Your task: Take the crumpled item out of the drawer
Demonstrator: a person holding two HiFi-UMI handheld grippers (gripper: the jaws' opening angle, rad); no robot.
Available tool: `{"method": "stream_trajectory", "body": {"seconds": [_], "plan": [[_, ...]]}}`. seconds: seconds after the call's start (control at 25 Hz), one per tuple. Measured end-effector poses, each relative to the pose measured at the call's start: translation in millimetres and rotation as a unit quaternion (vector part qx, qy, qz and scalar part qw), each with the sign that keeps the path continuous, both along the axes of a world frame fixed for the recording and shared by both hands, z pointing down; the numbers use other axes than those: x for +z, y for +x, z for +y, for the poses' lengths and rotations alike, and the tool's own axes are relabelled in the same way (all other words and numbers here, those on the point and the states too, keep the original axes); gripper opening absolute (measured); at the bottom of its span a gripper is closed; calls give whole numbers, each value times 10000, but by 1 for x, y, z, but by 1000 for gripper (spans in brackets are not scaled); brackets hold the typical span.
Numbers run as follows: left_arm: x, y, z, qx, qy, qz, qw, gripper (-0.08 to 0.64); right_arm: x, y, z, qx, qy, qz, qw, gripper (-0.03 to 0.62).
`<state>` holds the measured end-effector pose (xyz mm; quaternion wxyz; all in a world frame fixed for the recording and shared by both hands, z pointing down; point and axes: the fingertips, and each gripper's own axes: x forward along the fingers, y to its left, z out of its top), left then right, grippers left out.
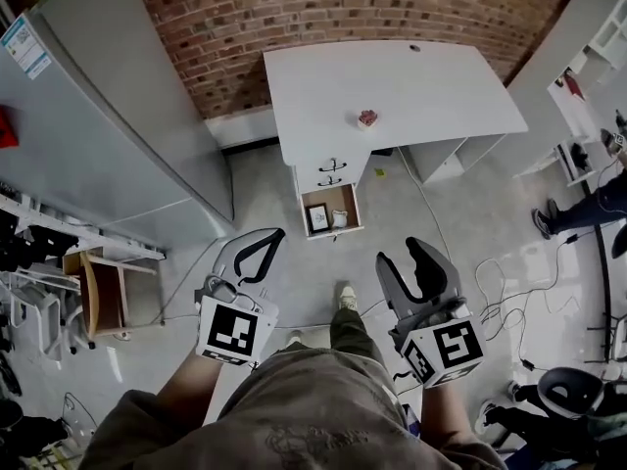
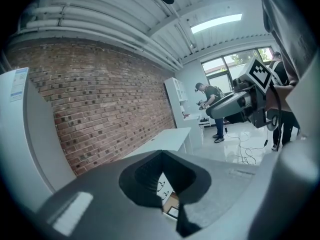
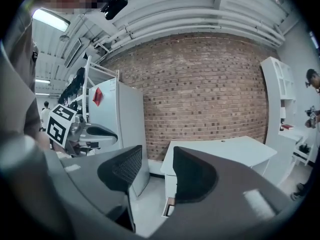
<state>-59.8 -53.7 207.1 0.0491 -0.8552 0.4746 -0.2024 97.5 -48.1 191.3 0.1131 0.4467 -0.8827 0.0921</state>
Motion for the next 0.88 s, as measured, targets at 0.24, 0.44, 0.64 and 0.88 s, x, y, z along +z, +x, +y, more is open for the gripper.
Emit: {"method": "stream_trajectory", "body": {"seconds": [0.24, 0.44, 0.64, 0.88], "plan": [[-1, 39, -58, -219, -55, -142, 9996, 0, 4, 31, -63, -394, -84, -69, 9992, 224], [8, 53, -92, -592, -222, -167, 9979, 0, 9, 54, -113, -647, -154, -77, 9978, 224], [8, 67, -120, -940, -240, -212, 9951, 0, 17, 72, -150, -939, -239, -51, 9953, 222], [9, 75, -132, -1212, -198, -221, 9922, 0, 29, 77, -175, -1326, -240, 153, 9908, 223]]}}
